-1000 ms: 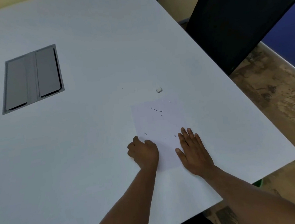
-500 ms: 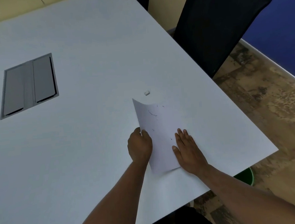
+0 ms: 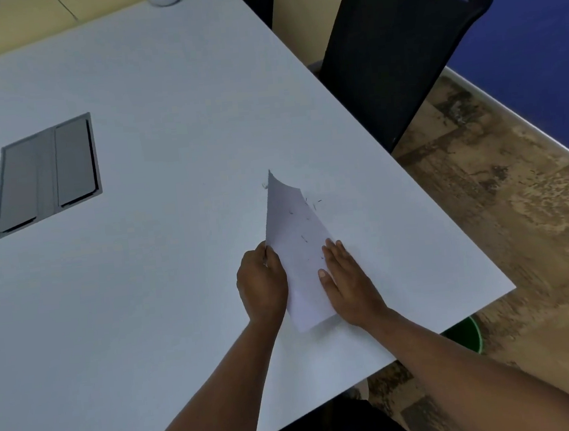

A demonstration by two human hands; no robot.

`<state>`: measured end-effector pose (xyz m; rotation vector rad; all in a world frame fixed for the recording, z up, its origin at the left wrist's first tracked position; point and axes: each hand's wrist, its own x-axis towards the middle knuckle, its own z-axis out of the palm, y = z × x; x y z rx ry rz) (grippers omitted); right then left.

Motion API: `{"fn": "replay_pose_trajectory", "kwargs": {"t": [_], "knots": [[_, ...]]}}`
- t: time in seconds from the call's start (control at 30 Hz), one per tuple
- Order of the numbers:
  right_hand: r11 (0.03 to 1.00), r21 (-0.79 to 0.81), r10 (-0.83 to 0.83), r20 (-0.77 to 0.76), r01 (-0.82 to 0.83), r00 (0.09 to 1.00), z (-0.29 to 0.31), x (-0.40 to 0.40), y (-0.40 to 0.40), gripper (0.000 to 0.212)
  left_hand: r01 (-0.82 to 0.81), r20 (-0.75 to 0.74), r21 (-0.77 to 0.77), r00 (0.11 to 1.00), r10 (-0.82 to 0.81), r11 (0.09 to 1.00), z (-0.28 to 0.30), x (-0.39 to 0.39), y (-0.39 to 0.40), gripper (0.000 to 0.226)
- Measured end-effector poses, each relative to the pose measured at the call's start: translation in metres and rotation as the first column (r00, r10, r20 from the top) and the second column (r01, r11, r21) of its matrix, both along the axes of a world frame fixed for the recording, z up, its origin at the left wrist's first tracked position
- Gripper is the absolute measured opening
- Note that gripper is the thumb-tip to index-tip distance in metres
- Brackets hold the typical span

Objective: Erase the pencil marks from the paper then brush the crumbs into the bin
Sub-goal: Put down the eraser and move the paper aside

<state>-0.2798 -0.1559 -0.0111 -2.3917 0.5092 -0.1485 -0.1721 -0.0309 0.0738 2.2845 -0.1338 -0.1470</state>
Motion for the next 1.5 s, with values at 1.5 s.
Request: {"fn": "replay_pose_trajectory", "kwargs": {"t": [1.5], "knots": [[0.898, -0.33, 0.157, -0.374, -0.289, 0.914, -0.015, 0.029, -0.065, 0.096, -0.136, 0.029, -0.079, 0.99, 0.139, 0.988, -0.022, 0.022, 0.005, 0.03]]}}
